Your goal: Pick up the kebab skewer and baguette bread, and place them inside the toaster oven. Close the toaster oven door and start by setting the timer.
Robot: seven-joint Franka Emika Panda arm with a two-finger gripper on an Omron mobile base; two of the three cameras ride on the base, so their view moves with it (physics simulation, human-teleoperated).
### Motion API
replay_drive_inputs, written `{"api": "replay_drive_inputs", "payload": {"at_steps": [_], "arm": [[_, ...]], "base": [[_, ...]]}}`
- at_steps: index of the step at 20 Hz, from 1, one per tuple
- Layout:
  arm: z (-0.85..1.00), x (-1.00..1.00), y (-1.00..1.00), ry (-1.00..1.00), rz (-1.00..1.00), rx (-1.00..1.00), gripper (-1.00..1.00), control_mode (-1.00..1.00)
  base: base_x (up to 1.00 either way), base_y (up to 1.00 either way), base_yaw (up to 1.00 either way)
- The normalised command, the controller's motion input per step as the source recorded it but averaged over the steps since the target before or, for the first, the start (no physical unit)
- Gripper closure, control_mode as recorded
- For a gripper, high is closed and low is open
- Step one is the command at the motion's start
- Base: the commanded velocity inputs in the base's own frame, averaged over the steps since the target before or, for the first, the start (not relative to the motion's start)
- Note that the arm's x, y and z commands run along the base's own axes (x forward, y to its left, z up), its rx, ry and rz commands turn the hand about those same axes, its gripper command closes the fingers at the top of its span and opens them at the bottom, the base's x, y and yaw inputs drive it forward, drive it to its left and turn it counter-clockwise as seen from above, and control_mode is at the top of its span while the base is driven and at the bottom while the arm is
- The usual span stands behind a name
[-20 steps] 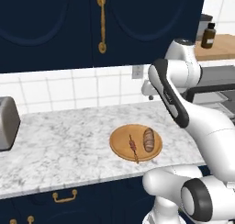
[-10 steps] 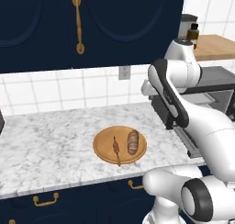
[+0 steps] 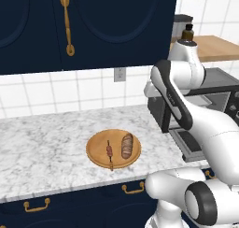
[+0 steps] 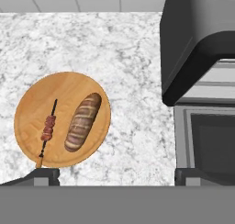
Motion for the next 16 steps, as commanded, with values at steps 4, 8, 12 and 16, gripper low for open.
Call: {"api": "replay_drive_inputs", "payload": {"at_steps": [4,8,12,16], "arm": [[0.00,0.00,0.00,0.00,0.00,0.00,-1.00,1.00],[0.00,0.00,0.00,0.00,0.00,0.00,-1.00,-1.00],[0.00,0.00,0.00,0.00,0.00,0.00,-1.00,-1.00],[0.00,0.00,0.00,0.00,0.00,0.00,-1.00,-1.00]], "base": [[0.00,0.00,0.00],[0.00,0.00,0.00],[0.00,0.00,0.00],[0.00,0.00,0.00]]}}
